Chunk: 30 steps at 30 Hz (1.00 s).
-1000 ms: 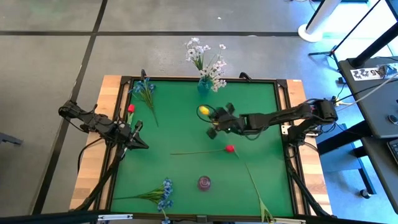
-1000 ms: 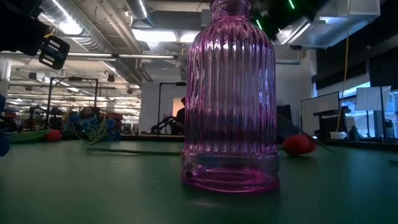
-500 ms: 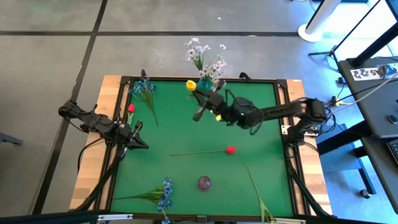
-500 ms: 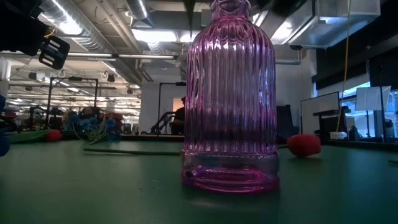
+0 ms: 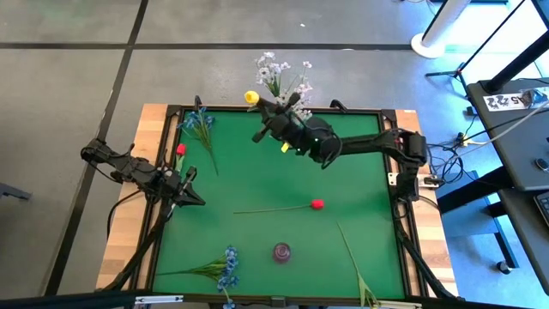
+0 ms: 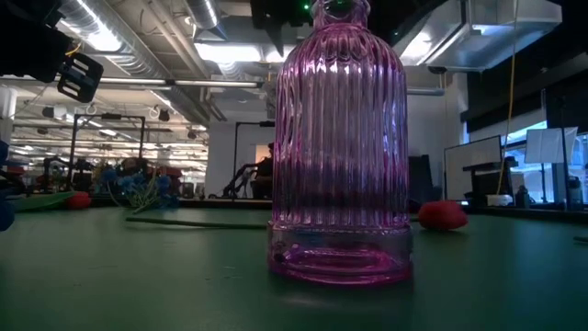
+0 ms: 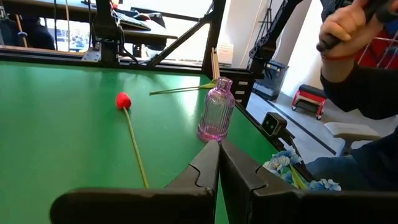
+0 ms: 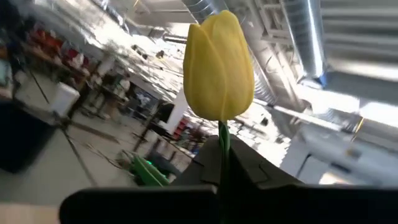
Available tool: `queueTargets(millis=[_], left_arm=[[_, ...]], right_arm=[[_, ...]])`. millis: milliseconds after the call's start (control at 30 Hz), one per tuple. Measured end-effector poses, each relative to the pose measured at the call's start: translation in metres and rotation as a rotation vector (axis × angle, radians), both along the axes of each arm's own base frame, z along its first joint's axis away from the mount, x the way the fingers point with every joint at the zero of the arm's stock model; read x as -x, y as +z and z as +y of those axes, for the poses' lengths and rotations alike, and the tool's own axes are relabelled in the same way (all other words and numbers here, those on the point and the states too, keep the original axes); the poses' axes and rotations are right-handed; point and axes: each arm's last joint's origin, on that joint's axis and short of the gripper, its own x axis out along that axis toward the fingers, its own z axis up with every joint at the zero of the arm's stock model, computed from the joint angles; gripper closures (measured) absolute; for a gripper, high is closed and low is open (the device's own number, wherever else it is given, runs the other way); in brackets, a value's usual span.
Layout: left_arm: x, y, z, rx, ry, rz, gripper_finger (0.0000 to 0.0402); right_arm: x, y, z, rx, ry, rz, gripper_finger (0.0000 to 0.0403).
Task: Sort flowers into vase by color
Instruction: Put the top yellow tulip into the blue flower vase
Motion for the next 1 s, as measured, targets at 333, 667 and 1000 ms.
queueTargets(millis=[333,667,1000], left_arm=[[0.0,0.0,0.0,0.0,0.0,0.0,0.0392],[0.0,0.0,0.0,0.0,0.0,0.0,0.0392],[0.0,0.0,0.0,0.0,0.0,0.0,0.0392]], right_arm=[[0.006,0.0,-0.035,0.041,-0.028,0.019,0.0395],[0.008,-0.007,-0.055,-0.06,0.02,0.038,0.0396],[0.006,-0.027,-0.063,-0.289,-0.125,0.138,0.0388]])
